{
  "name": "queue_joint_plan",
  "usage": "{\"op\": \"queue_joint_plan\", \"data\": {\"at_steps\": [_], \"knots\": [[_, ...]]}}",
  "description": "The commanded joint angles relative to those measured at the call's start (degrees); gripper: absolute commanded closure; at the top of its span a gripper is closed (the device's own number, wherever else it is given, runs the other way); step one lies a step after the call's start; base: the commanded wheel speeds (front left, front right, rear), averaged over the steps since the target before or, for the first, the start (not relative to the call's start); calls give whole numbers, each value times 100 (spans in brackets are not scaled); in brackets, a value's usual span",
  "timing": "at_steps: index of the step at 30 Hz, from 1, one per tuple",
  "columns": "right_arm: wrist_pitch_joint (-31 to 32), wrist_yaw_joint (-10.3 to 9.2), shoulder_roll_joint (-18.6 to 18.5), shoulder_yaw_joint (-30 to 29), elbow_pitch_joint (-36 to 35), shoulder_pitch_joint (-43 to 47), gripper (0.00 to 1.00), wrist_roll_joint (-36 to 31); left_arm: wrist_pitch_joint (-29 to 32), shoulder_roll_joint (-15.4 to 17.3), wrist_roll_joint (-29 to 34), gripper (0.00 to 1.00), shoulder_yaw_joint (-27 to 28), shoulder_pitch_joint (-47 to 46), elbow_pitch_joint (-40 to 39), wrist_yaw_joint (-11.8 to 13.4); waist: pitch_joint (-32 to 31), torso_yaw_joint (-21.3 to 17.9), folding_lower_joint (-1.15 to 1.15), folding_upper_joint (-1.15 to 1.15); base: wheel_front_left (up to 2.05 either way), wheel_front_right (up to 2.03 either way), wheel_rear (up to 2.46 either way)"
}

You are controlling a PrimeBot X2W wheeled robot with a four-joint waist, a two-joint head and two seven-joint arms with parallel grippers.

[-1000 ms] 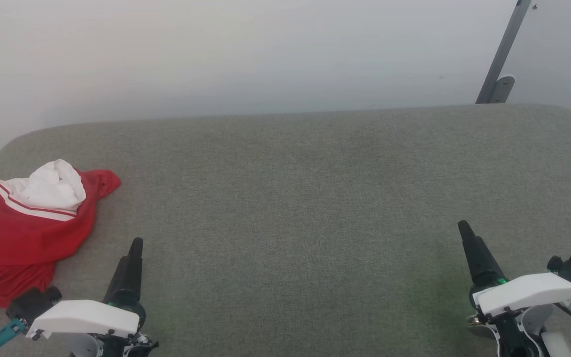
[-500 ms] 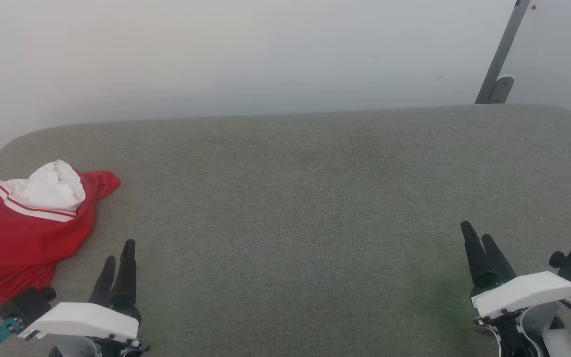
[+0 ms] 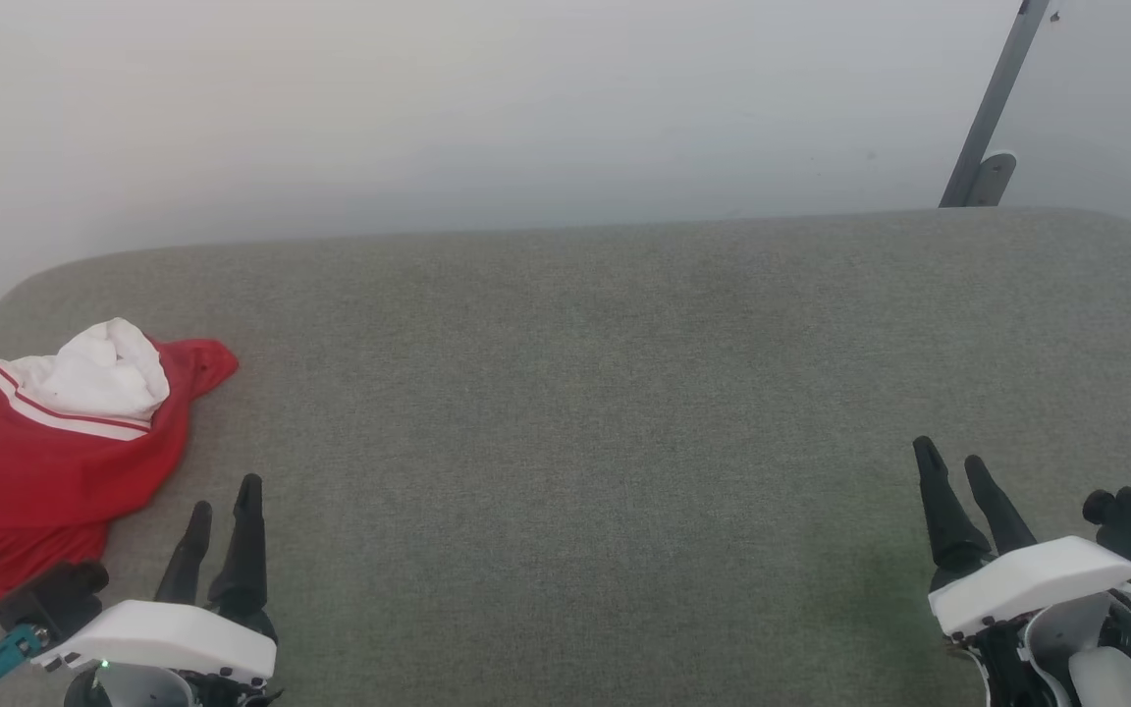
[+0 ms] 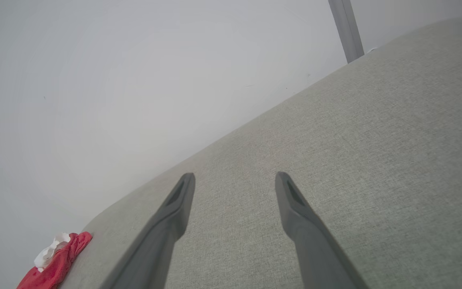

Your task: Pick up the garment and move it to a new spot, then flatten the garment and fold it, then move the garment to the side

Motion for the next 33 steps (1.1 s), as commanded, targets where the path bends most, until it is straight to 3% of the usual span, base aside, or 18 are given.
{"op": "queue_joint_plan", "data": {"at_steps": [1, 33], "knots": [[-66, 0, -34, -5, -56, -86, 0, -147, -61, 48, 155, 0, 23, -79, -31, -36, -2, 0, 0, 0, 0, 0, 0], [-471, 0, -83, 69, -76, -107, 0, -1732, -493, 152, 1681, 0, 47, -71, 145, -97, -58, -45, 0, 0, 0, 0, 0]]}}
